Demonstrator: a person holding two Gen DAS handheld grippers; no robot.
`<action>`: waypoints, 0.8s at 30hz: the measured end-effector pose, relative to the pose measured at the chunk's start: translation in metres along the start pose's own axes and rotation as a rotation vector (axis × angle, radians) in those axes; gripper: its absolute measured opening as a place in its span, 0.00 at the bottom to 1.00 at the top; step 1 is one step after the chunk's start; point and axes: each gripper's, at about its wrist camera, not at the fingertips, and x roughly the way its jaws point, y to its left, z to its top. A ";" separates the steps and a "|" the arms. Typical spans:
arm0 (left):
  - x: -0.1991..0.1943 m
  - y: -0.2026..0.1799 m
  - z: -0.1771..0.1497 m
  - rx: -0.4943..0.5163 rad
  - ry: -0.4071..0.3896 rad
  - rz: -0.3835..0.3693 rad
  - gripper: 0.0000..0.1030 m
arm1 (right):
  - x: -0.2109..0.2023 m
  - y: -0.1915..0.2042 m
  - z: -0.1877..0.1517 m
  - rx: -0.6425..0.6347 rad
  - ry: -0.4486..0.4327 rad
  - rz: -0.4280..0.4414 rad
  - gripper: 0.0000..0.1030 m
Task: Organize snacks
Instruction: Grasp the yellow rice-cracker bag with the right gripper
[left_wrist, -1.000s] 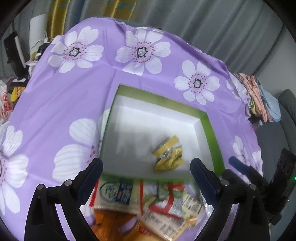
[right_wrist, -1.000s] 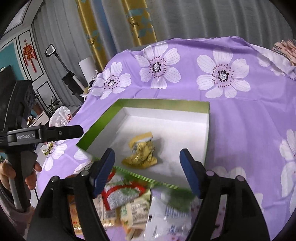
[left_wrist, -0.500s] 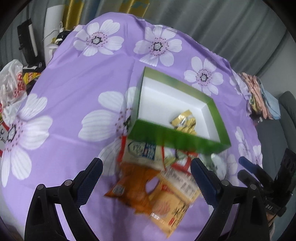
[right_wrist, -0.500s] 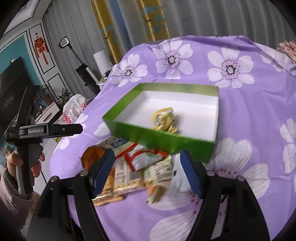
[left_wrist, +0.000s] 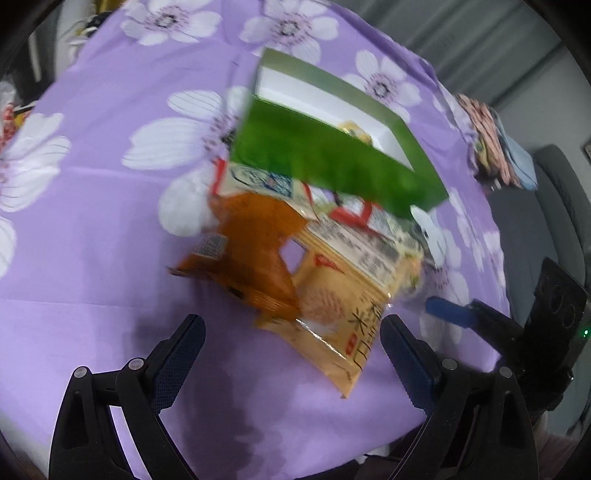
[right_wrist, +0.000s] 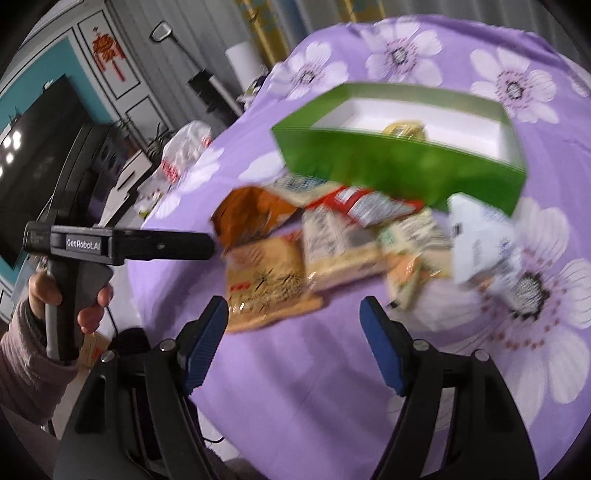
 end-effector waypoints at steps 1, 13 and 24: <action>0.003 -0.001 0.000 0.003 0.007 -0.007 0.92 | 0.003 0.003 -0.002 -0.006 0.012 -0.001 0.72; 0.027 -0.010 0.003 0.001 0.013 -0.086 0.92 | 0.027 0.015 -0.009 -0.030 0.069 -0.008 0.72; 0.029 -0.045 -0.015 0.091 0.020 -0.026 0.86 | 0.022 0.002 -0.019 0.009 0.065 -0.019 0.72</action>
